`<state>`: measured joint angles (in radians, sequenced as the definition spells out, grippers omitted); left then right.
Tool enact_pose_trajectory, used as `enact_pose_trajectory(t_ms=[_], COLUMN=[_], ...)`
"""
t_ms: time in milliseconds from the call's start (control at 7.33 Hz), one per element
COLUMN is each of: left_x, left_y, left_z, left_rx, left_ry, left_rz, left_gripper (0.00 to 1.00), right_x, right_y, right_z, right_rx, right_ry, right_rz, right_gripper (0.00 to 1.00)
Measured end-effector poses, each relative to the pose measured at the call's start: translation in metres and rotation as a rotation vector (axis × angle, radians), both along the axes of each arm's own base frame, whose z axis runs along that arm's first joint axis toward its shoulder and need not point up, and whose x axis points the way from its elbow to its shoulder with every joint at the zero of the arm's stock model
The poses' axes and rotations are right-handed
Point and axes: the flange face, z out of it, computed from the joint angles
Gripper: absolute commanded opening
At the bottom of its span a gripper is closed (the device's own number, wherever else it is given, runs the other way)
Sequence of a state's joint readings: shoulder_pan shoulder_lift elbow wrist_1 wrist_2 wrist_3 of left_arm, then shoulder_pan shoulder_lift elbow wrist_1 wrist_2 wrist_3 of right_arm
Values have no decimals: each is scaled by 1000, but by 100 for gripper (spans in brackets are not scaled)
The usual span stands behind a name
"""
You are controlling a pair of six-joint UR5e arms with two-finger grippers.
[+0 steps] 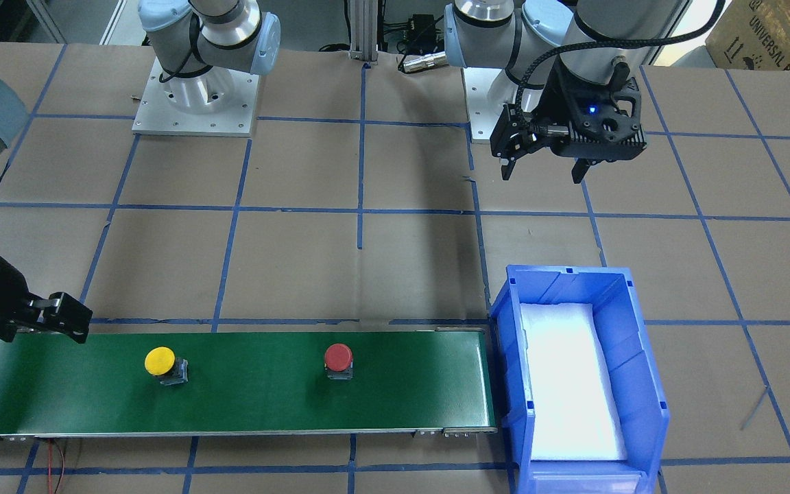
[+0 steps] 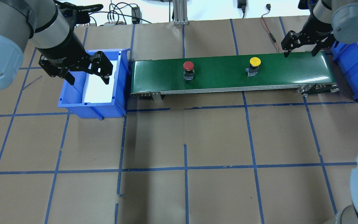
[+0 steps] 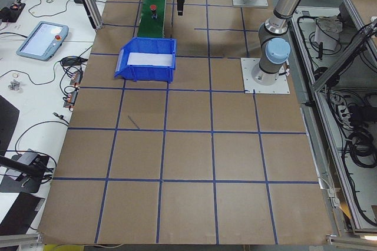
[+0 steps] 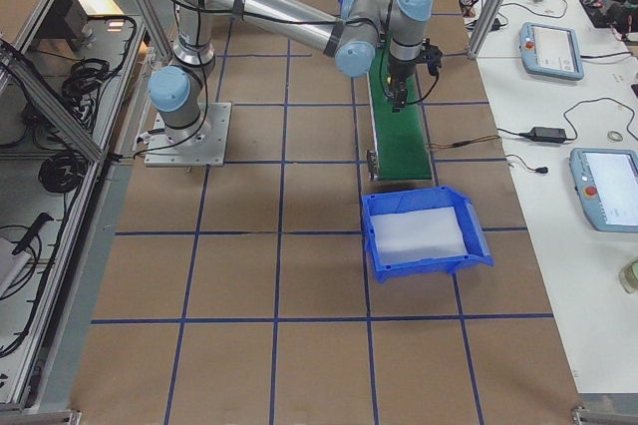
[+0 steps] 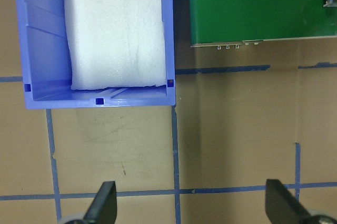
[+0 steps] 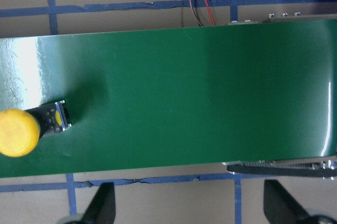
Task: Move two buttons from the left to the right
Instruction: 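Move the right gripper over the yellow button on the conveyor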
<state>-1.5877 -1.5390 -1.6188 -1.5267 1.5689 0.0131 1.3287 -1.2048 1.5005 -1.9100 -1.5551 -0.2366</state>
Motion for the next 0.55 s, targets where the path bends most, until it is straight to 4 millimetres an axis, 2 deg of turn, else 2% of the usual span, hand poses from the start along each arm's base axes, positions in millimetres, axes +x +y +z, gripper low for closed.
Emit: enact_pose_trajectory(t_ms=[545], left_x=[-1], left_y=[-1], left_z=[-2], left_rx=[3], left_ry=[1], left_rz=[2], left_gripper=[99], right_x=[21], right_y=[-1], right_z=[-1], right_rx=[-9], right_ry=[-20], right_rz=[45], right_gripper=[100])
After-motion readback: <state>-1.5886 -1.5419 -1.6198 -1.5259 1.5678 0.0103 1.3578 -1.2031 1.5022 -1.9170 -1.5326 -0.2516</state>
